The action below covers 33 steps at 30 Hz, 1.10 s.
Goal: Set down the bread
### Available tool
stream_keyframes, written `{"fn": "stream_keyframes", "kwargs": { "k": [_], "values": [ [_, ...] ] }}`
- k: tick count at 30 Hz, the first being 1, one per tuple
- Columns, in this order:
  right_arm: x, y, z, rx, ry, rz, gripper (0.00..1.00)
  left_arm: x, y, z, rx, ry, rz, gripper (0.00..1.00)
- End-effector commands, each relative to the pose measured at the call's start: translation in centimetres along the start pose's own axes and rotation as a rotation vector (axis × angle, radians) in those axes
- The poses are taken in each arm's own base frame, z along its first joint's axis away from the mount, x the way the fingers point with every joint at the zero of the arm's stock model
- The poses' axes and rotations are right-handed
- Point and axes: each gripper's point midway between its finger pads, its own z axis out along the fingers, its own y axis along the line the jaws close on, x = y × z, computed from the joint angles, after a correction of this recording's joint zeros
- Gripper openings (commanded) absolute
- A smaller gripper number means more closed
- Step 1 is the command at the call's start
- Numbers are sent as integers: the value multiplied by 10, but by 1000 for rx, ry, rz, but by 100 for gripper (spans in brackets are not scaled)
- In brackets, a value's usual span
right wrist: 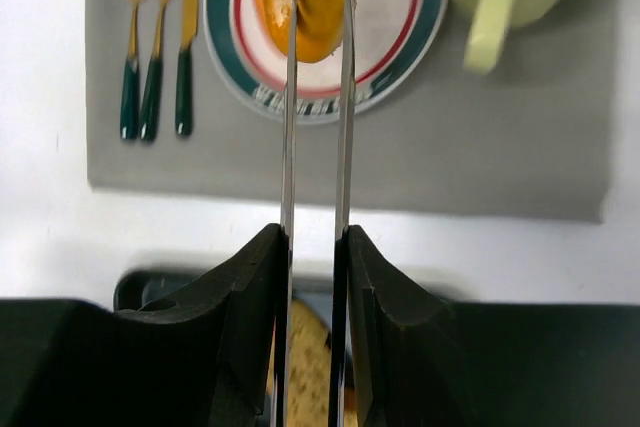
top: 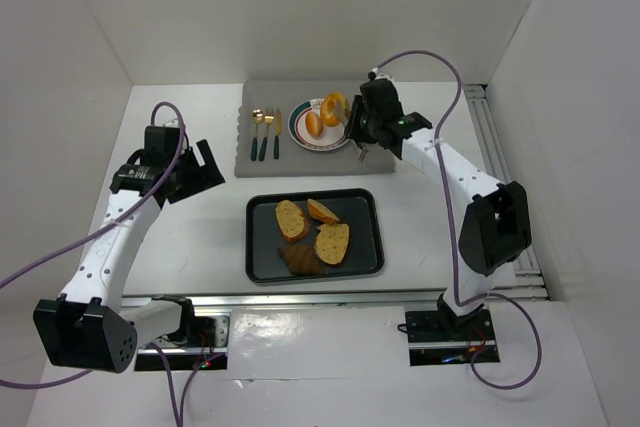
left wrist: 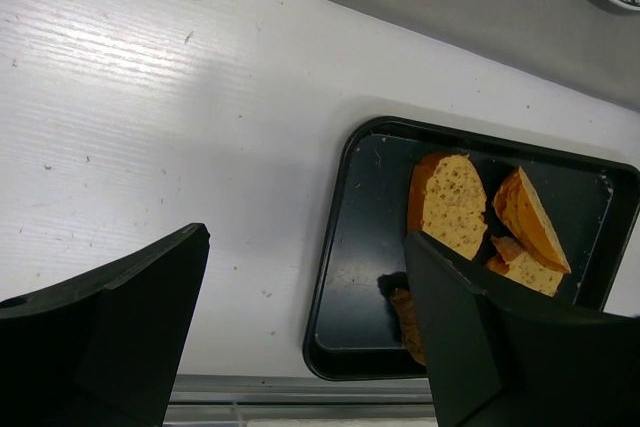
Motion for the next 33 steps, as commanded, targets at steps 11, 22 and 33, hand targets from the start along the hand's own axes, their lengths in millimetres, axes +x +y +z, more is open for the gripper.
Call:
{"fn": "stream_keyframes", "kwargs": {
  "k": [11, 22, 33],
  "values": [
    [-52, -9, 42, -26, -136, 70, 23, -8, -5, -3, 25, -9, 16, 92],
    [-67, 8, 33, -48, -170, 63, 68, -7, -7, -3, 35, -5, 17, 92],
    [-101, 48, -48, -94, -292, 20, 70, -15, -12, -14, 61, -34, 36, 92]
  ]
}}
